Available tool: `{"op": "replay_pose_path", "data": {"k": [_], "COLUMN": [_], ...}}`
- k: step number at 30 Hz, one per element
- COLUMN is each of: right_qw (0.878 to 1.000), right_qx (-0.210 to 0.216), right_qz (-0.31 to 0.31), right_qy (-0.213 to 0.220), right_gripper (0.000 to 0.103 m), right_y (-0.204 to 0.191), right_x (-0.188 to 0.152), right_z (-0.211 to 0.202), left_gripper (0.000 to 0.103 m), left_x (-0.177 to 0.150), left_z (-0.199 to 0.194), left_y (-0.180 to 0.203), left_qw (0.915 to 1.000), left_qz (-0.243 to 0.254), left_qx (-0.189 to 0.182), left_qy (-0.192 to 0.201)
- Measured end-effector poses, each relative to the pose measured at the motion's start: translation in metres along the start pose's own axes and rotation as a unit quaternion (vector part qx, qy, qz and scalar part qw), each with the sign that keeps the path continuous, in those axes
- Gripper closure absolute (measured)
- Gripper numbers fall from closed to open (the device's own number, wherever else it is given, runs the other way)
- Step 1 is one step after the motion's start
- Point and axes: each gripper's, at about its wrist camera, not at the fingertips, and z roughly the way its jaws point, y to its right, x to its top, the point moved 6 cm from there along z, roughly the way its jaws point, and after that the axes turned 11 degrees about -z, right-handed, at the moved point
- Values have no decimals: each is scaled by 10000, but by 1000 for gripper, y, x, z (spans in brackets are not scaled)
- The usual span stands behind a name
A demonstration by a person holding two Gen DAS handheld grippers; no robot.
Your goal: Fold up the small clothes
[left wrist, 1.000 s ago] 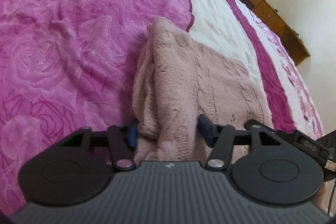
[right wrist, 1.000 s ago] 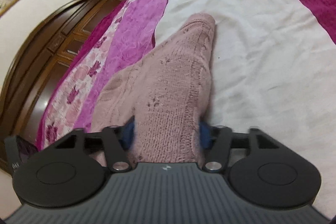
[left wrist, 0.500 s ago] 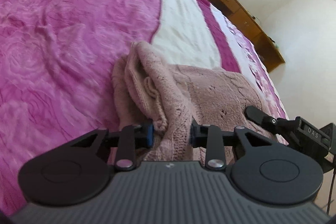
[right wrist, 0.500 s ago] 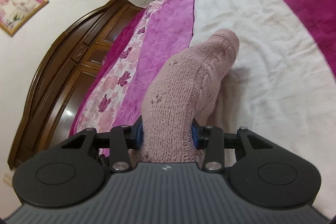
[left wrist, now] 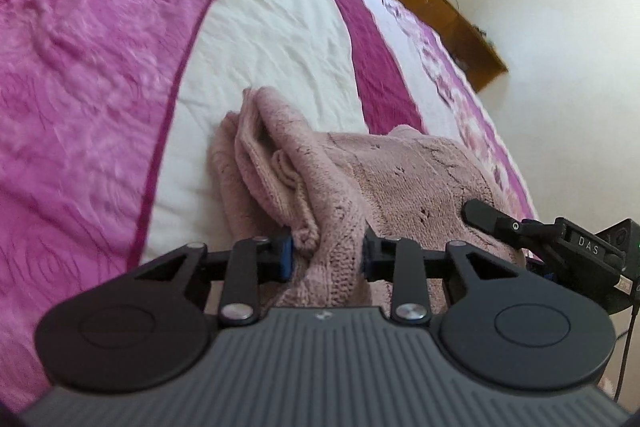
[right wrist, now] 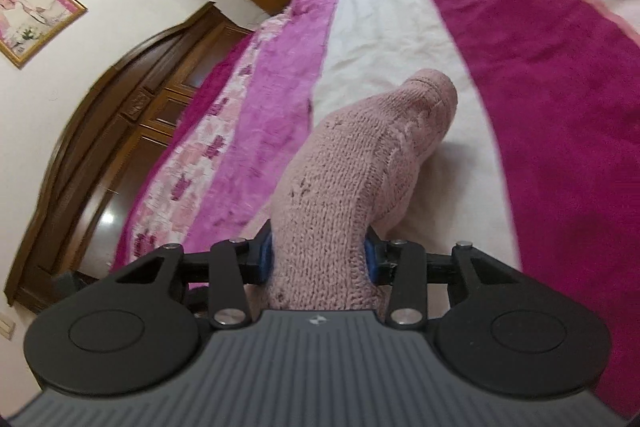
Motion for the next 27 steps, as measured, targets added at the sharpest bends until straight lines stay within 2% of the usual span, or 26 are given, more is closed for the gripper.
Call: {"op": "replay_pose_path", "data": {"k": [3,7,11,19,25,27], "right_qw": [9997,9973,9951,9922,9899,9883], "right_qx": [-201,-584,-777,-942,-1070,-1144], "right_qz": [79,-165,-465,-765,-926,-1005], "right_qy": [-145,-411,-404,-287,-101,-42], "right_gripper": [56,55,52,46,46,46], "right_y": [21,41,46,35,29,28], "right_x": [-20,-49,-66,-66,-66,-67], "right_z": [-2,9,15,12,-8,-13], "left_gripper": [70,68,66,62,59,53], "left_x": [-14,-25,-33,-40,-48,-49], "left_z": [6,11,14,8,-5,-6], "left_y": [-3,-6,-8,-5,-13,-16], "left_qw": [9992,9958,9922,9893,9882,9873], "left_qz": [212,592,868,993,994,996], "left_qx": [332,692,896,1069,1152,1221], "left_qy": [-51,-4,-8,93,177,198]}}
